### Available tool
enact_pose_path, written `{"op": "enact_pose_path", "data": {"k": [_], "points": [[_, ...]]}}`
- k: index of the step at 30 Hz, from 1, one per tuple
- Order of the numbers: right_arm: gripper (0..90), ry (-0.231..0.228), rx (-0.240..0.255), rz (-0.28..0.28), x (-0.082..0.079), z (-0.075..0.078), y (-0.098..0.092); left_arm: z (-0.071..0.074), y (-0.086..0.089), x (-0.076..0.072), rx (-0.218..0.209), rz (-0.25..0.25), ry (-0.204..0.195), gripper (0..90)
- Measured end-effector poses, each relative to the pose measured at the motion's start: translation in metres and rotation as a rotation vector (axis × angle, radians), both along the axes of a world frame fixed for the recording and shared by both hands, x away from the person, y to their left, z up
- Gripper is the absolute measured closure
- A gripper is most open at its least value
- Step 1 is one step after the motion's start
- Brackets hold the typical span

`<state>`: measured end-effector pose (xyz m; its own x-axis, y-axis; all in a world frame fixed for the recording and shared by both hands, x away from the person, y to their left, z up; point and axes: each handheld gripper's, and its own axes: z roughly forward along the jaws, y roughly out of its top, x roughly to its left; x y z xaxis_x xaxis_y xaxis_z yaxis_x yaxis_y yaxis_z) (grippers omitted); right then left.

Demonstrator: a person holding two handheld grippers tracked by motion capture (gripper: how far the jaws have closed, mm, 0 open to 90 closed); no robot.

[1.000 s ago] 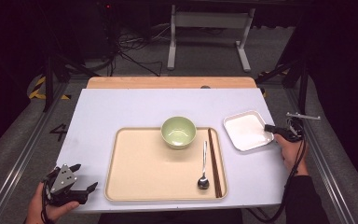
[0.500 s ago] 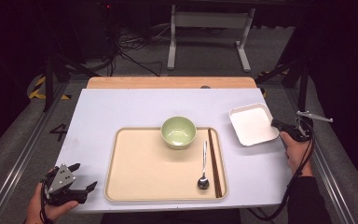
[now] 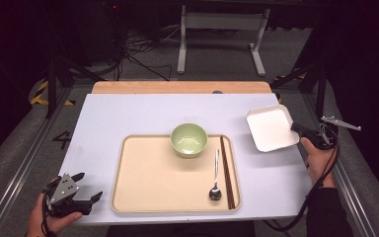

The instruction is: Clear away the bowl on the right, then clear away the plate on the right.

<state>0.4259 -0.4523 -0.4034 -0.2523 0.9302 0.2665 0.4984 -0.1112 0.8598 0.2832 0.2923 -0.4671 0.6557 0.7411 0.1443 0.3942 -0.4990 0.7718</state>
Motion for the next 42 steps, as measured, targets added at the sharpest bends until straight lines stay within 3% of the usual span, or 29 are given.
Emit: {"op": "enact_pose_path", "data": {"k": [20, 42], "points": [[88.8, -0.095, 0.010, 0.054, -0.011, 0.021, 0.016, 0.001, -0.002, -0.001, 0.016, -0.002, -0.006, 14.3], [88.8, -0.140, -0.016, 0.178, -0.018, 0.037, 0.052, 0.002, -0.003, -0.002, 0.020, -0.001, -0.005, 14.2]]}}
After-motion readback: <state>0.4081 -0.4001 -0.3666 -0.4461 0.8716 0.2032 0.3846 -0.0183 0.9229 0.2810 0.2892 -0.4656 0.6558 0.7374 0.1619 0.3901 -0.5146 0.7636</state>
